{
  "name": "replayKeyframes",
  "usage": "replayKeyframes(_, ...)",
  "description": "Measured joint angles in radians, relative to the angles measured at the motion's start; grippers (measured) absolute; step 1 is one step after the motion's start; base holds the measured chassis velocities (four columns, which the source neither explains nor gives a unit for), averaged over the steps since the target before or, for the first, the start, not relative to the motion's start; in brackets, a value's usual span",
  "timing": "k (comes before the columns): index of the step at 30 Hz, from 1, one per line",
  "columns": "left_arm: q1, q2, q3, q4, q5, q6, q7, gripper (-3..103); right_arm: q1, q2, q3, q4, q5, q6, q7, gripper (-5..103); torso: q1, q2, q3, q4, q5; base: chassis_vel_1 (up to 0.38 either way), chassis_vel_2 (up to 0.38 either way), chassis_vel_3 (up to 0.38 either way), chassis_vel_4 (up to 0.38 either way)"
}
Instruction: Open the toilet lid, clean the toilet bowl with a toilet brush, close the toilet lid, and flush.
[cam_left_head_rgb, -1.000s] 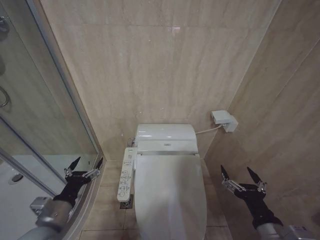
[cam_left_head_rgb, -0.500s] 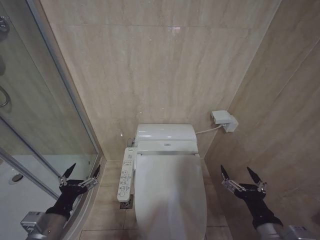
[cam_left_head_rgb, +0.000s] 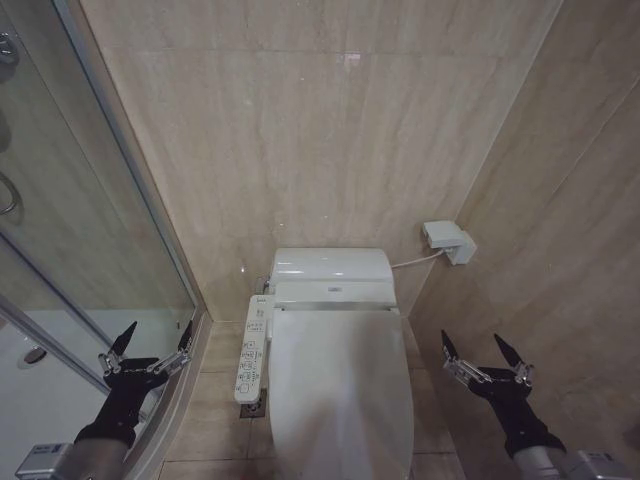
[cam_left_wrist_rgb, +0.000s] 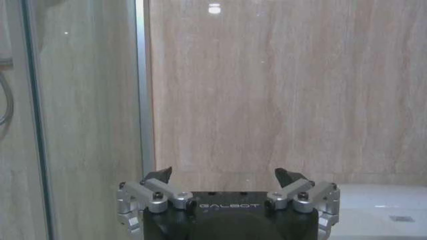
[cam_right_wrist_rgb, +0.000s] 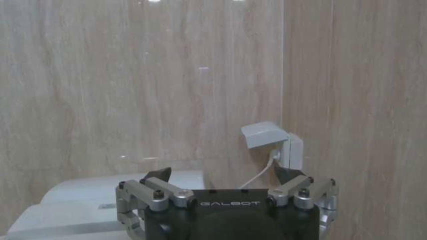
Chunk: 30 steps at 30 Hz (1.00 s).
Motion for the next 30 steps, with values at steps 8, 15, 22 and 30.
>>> replayKeyframes(8, 0.014, -0.006, 0.021, -0.021, -0.008, 0.004, 0.001, 100, 0.0, 0.0, 0.0, 0.0, 0.0, 0.0, 0.0, 100, 0.0, 0.0, 0.0, 0.0, 0.0, 0.0, 0.0, 0.0, 0.0)
replayKeyframes(15, 0.001, -0.015, 0.051, -0.002, 0.0, -0.022, -0.018, 100, 0.0, 0.0, 0.0, 0.0, 0.0, 0.0, 0.0, 100, 0.0, 0.0, 0.0, -0.0001, -0.0001, 0.0, 0.0, 0.0, 0.0)
replayKeyframes(22, 0.0, -0.016, 0.054, 0.0, 0.0, -0.02, -0.027, 100, 0.0, 0.0, 0.0, 0.0, 0.0, 0.0, 0.0, 100, 0.0, 0.0, 0.0, 0.0, -0.0001, 0.0, 0.0, 0.0, 0.0)
replayKeyframes(30, -0.001, -0.016, 0.054, 0.001, 0.001, -0.019, -0.028, 100, 0.0, 0.0, 0.0, 0.0, 0.0, 0.0, 0.0, 100, 0.0, 0.0, 0.0, 0.0, -0.0001, 0.0, 0.0, 0.0, 0.0)
